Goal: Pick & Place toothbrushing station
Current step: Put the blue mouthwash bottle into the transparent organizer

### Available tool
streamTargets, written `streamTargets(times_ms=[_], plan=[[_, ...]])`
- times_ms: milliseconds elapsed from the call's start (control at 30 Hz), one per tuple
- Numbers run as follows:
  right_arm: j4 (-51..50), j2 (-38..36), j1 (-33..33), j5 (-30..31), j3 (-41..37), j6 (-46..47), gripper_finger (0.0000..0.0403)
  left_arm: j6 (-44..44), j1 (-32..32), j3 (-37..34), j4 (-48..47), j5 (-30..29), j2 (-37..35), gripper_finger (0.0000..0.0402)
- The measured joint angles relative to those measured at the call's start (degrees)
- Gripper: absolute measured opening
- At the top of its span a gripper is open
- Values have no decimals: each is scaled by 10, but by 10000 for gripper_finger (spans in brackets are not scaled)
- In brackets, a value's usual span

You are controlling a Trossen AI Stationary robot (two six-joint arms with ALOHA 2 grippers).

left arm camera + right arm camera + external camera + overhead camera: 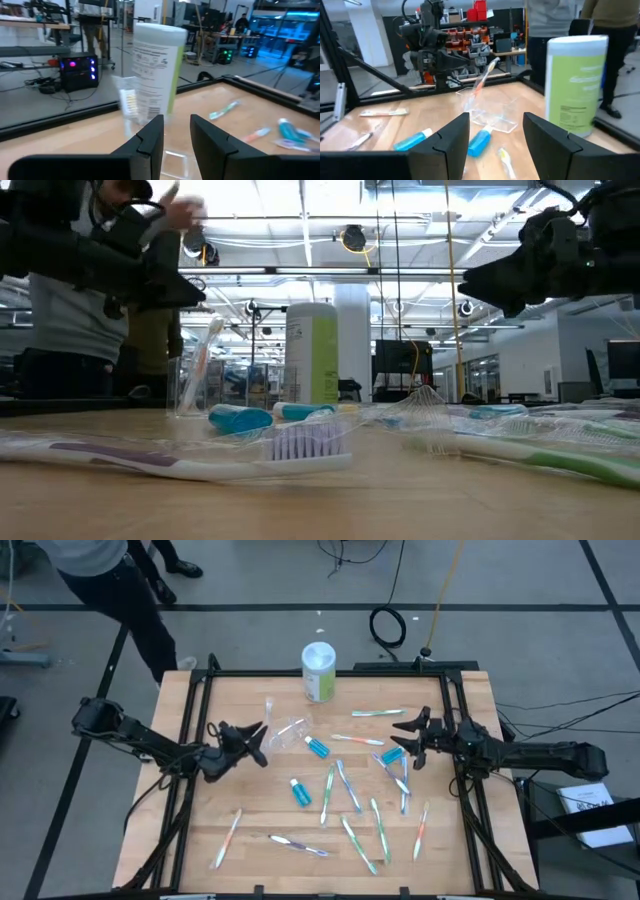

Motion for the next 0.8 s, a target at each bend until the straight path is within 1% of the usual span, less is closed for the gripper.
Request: streamTargets(times_ms=[67,167,267,433,533,667,800], plan=[[24,36,9,-1,8,3,180,9,-10,7,0,-1,0,99],[9,93,25,-1,32,3,180,36,-20,20,-1,-1,0,99],[18,157,44,1,72,0,180,56,-25,35,-1,-1,0,99],[9,261,68,3,128,-1,180,60,-34,50,-5,0,0,99],[10,323,80,2,179,-6,180,60,-40,50,-5,0,0,99],[-80,402,88,2,254,-21,180,56,-48,50,-6,0,0,99],[-134,464,87,16,323,-21,180,45,-53,50,-12,1,0,99]])
